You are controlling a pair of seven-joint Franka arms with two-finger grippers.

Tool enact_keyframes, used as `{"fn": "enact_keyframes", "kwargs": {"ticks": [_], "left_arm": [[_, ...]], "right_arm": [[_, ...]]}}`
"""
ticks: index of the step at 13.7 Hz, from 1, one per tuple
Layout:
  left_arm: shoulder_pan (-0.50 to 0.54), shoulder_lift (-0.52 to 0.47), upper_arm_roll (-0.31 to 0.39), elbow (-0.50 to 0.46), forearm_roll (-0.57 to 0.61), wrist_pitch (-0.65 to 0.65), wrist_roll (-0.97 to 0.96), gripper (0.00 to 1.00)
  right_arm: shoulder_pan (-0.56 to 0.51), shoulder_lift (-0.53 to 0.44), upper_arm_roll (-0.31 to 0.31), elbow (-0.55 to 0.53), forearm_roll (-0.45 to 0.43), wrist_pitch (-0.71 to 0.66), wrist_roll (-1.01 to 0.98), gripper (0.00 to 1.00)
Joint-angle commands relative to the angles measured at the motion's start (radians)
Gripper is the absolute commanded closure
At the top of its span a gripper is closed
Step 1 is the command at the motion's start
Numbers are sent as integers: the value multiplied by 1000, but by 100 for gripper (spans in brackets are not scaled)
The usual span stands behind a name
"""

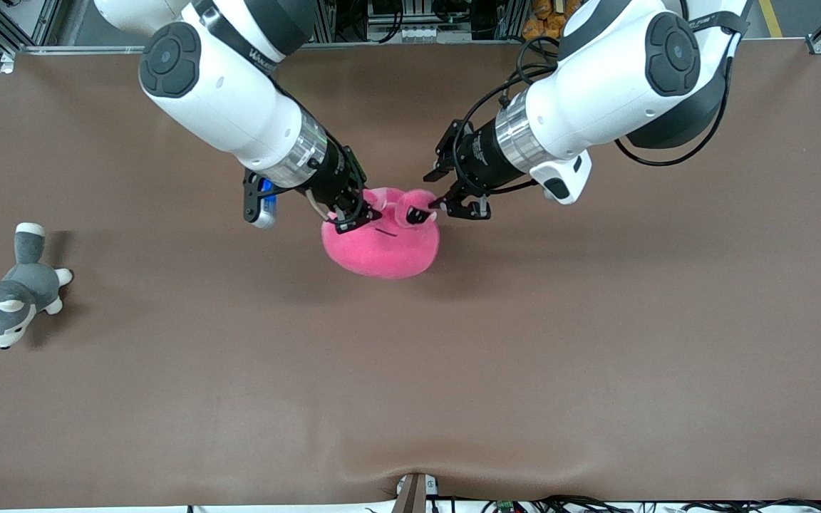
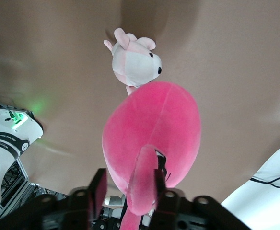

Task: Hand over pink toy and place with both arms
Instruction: 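Carry the pink toy with the right gripper while the left gripper withdraws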

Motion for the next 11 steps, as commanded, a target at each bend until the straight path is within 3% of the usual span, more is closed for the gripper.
{"fn": "enact_keyframes", "kwargs": {"ticks": [1,5,8,11], "left_arm": [[9,-15,14,8,-9,-12,75,0],[126,-48,26,8,49,-140,478,0],[204,-55,29,8,141,-187,759,0],[209,-55,28,4,354,-198,929,0]], "right_arm": [[-79,-4,13,24,-48,-70,-19,100],[-295,-17,13,12,-40,-267,-294,100],[-472,-14,15,-115,-13,-265,-506,100],[-595,-5,13,-317,27,-167,-782,100]]}}
